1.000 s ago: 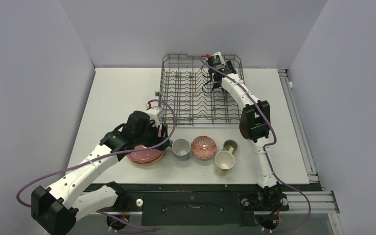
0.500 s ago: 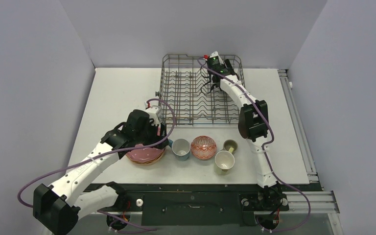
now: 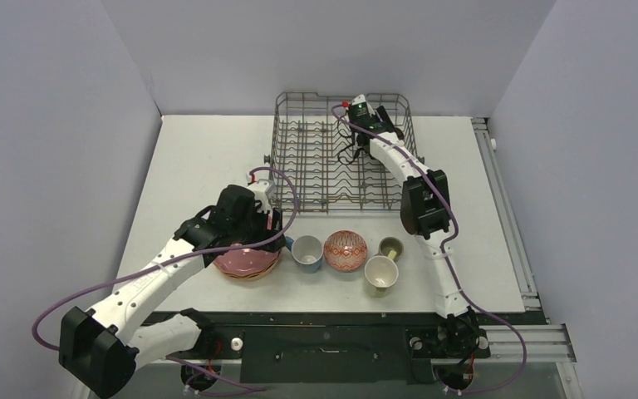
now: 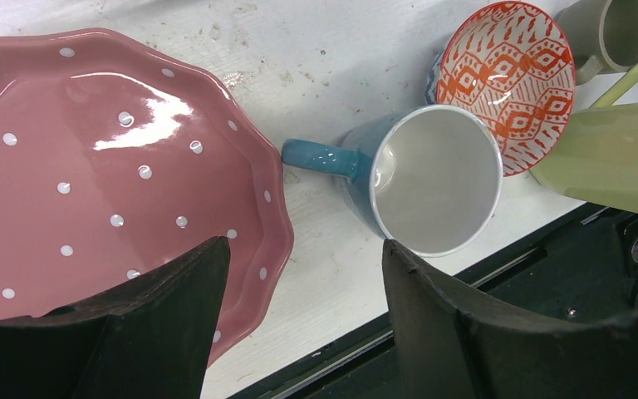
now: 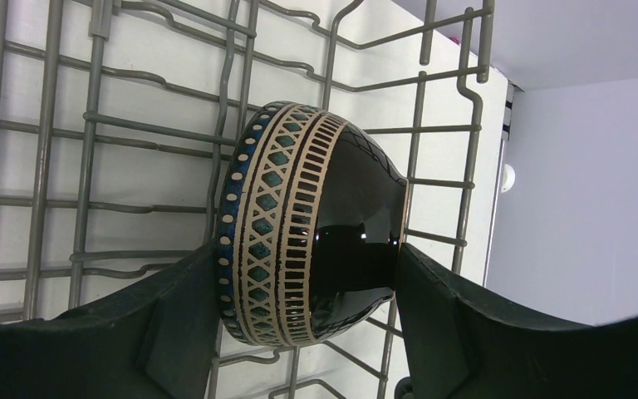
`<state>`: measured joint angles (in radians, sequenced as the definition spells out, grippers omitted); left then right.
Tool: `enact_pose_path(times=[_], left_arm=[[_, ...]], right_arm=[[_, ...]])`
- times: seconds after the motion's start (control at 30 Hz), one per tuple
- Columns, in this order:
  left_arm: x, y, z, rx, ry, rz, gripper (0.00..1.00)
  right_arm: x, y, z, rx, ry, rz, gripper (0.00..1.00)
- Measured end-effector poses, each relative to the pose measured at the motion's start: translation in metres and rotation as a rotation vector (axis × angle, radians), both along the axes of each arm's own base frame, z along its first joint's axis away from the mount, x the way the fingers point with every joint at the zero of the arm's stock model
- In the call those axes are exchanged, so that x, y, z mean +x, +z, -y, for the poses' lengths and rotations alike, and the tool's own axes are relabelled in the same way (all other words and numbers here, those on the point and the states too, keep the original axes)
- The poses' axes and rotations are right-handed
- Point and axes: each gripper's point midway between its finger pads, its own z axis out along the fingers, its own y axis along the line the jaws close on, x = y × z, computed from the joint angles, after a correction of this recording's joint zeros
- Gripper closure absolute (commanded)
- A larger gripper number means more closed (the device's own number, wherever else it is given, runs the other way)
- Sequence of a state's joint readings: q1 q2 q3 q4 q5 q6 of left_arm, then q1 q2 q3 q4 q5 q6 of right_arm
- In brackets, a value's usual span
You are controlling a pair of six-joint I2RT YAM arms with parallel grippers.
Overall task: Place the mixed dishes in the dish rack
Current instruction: Turn the bowl upside down on the dish rack.
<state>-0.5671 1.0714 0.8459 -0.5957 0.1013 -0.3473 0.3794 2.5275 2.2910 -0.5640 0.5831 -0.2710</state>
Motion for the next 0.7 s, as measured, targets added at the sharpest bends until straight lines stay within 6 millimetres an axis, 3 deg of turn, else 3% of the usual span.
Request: enact_pose_path(times=[0.13,0.57,0.7], left_arm=[[0.0004,-0.0016,-0.0003,0.004,0.000,-0.005,0.36],[0.0032,-0.0040,-0.0035,0.003,0.012,-0.016,0.35],[0.0036,-0.0052,-0.0039,0.003,0.013,-0.022,0.36]], right_arm=[[0.0006,-0.0010,0.0002,-0.003,0.001,0.000,0.98],[0.0025,0.0006,-0.0004,0.004,-0.004,0.015,0.52],[0.0029,0.0007,-0.0004,0.006,-0.008,0.020,0.44]])
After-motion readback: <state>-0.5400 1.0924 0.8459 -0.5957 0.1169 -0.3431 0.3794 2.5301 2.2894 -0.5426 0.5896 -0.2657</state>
